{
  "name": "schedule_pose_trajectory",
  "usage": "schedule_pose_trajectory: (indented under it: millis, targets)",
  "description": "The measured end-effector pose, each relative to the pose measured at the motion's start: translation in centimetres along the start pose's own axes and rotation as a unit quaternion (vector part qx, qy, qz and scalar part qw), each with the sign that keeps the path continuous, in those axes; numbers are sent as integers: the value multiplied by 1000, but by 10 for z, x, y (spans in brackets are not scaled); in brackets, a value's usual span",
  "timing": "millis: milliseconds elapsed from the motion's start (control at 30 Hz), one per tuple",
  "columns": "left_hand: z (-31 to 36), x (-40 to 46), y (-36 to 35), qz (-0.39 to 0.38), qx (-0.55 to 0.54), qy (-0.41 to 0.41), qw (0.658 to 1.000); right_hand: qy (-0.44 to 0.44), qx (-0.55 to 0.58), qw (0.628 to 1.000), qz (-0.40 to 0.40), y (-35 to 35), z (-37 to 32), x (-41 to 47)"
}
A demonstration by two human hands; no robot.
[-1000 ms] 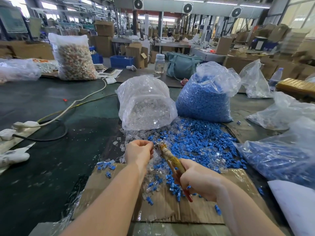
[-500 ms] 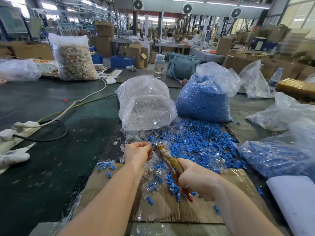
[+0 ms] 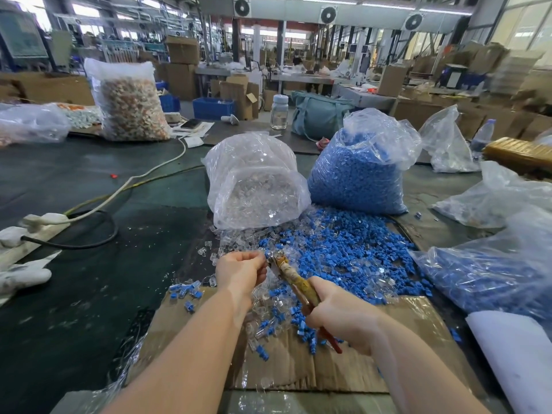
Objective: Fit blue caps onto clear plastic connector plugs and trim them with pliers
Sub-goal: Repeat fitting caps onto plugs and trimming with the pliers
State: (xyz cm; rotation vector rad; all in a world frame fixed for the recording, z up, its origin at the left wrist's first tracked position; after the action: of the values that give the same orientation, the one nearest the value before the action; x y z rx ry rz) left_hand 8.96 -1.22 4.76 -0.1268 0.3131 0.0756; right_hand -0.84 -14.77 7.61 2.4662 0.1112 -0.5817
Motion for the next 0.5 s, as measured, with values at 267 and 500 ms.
schedule_pose_trajectory:
  millis: [267,500]
  targets:
    - [-2,-3,1,2,-12,-5,1000,-13,62,998,-7,-5,7,3]
    - [-3,-5,1,-22,-12,26,999,-10,98,994,-40,-5,9,6]
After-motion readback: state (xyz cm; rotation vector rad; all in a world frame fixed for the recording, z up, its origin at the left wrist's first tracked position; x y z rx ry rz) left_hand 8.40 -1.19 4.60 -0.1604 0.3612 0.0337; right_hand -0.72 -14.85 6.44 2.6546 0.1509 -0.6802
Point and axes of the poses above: each hand's wrist, its own x-axis towards the middle knuckle, its own y-axis out of the back of the hand, z = x × y, the point moved 2 cm from there along x, towards the middle knuckle, and after that the axes turned 2 degrees about x, right-handed, at the moved point
